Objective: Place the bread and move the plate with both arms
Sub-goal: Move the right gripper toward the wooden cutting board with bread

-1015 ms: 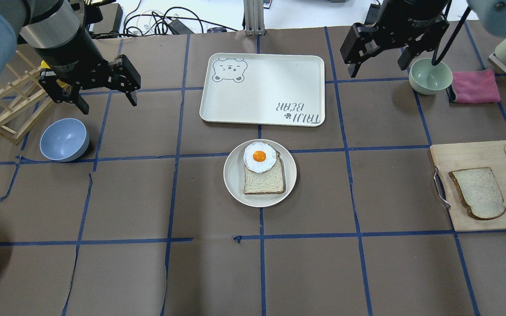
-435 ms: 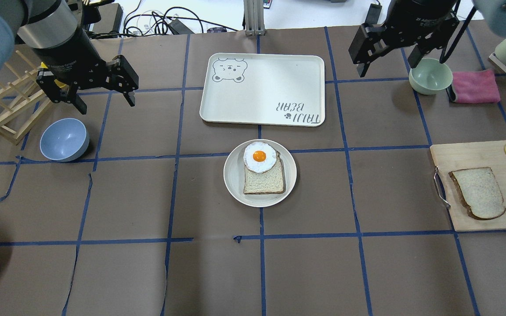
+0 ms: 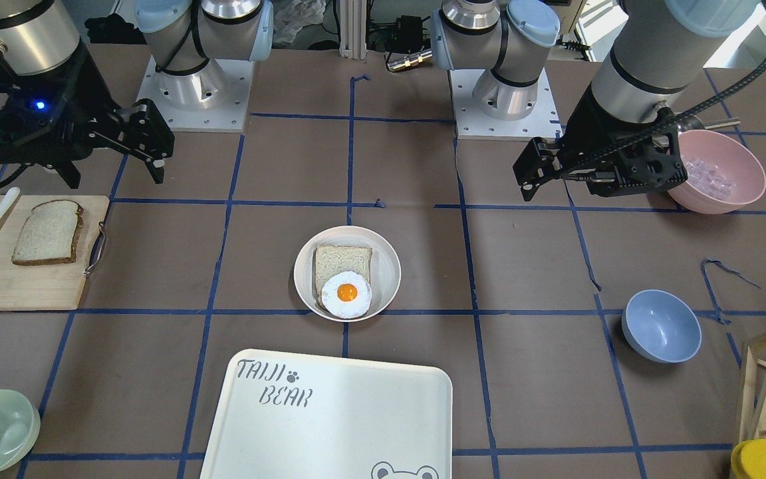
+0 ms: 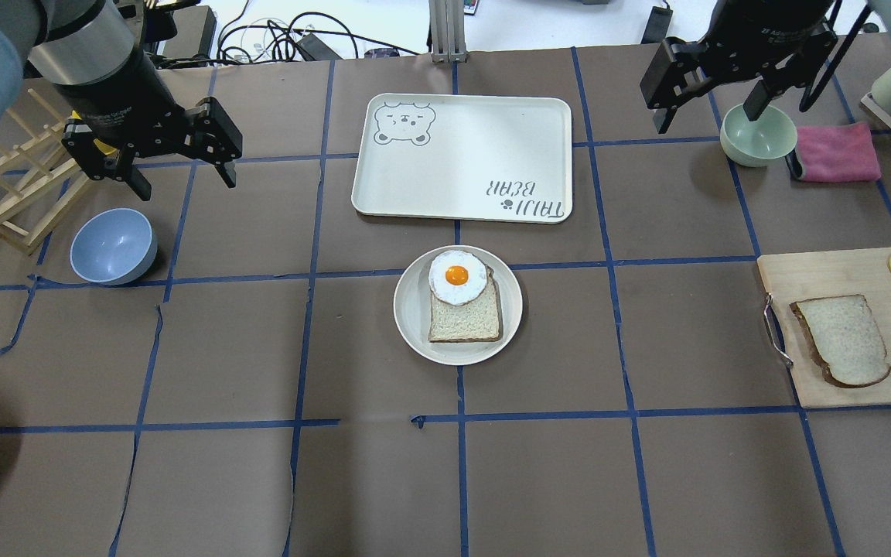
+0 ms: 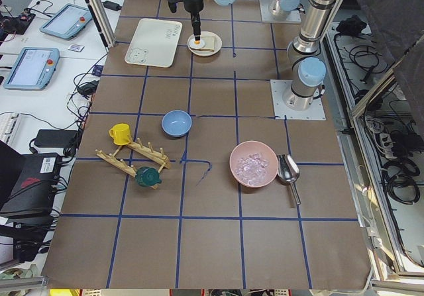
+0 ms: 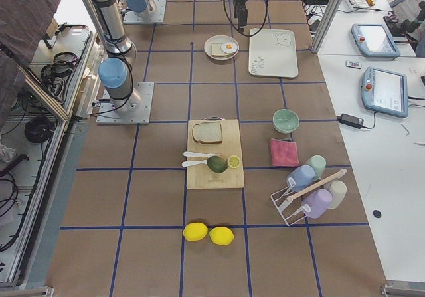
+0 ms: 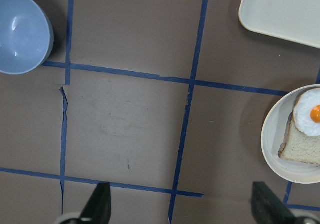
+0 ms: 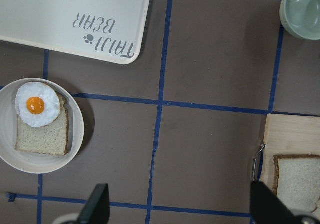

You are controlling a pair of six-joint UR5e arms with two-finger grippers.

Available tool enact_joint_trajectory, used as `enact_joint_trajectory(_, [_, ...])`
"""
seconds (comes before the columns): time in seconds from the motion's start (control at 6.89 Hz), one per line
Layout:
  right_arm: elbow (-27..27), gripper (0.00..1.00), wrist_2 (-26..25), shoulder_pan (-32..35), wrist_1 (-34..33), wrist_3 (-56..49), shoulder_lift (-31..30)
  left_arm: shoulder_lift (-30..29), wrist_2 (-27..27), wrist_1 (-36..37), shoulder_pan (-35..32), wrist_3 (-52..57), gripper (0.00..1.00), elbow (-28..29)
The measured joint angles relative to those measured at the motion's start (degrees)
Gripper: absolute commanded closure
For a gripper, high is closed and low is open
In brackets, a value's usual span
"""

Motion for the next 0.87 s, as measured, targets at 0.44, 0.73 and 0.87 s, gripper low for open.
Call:
enact_joint_trajectory(0.44, [1.21, 0.00, -0.78, -0.27, -0.02, 0.08, -0.05, 0.20, 0.03, 0.08, 0.01, 0.01, 0.00, 0.04])
enact_joint_trajectory(0.73, [1.09, 0.00, -0.45, 0.15, -0.57, 0.81, -0.27, 0.22, 0.03, 0.12, 0.02, 0.08, 0.00, 0.04])
enact_joint_trajectory(0.87, [0.76, 0.00, -0.46, 0.42, -0.55, 2.20, -0.34, 0.24, 0.05, 0.10, 0.05, 0.22, 0.00, 0.05])
